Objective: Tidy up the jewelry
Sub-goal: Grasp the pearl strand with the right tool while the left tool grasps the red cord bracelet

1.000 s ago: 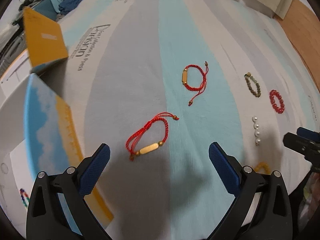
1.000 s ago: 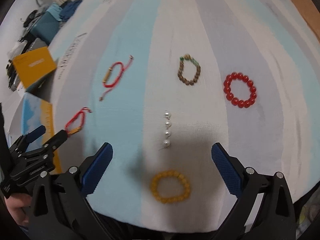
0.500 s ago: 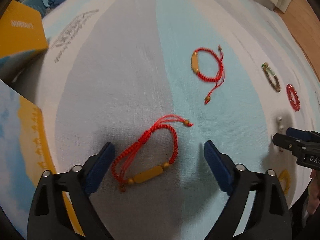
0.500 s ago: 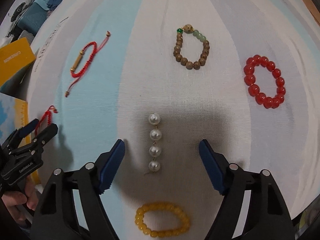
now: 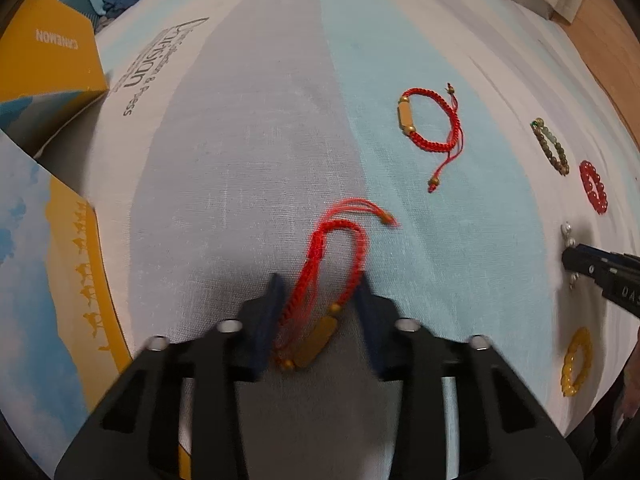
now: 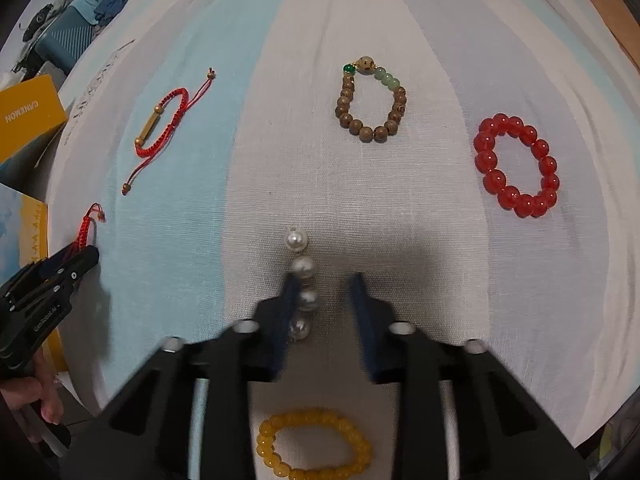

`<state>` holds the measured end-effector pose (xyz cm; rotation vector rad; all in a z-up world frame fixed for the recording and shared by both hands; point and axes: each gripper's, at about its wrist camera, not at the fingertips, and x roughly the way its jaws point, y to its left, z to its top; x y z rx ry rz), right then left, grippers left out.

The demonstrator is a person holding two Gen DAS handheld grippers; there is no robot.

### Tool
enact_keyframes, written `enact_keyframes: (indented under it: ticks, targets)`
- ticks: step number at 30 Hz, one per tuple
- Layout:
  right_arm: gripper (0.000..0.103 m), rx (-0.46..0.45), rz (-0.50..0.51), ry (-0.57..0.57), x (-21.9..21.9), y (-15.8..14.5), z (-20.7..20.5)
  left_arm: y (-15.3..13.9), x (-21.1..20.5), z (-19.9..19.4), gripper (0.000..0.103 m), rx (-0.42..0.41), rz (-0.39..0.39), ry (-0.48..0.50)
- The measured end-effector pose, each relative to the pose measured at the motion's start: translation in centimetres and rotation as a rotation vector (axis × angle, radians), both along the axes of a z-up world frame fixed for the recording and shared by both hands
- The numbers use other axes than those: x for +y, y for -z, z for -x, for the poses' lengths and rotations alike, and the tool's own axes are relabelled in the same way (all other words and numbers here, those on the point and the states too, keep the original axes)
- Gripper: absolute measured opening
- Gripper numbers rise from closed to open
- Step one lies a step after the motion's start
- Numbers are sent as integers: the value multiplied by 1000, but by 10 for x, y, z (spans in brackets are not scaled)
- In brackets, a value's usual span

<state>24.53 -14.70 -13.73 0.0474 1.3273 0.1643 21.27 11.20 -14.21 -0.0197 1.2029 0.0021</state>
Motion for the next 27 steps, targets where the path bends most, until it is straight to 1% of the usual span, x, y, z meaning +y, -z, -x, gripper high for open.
enact_keyframes:
  ticks: [1,3,5,12,18,22,27]
  targets:
    - [11,-2,-1,1,-1,-1,1,-1,0,0,10,-1,-1,0]
    - [11,-8,-5,1,-1,-2,1,-4,1,2,9,0,18,-3]
    - [10,-14,-9,2,-2,-4,3,-6,0,4,9,1,21,1]
    - [10,-24,-16,-3,-7,-11,14,-15,-8,7,9,0,5,11]
    - [11,-44,-17,2,-4,-20,14,-25,-12,11,9,-9,0,15]
    - [11,-61,-15,2,4,-27,12,-35,-15,15,9,-19,-3,16]
    - [11,-89,-18,4,5,-41,20,-51,-18,22,9,-45,0,20]
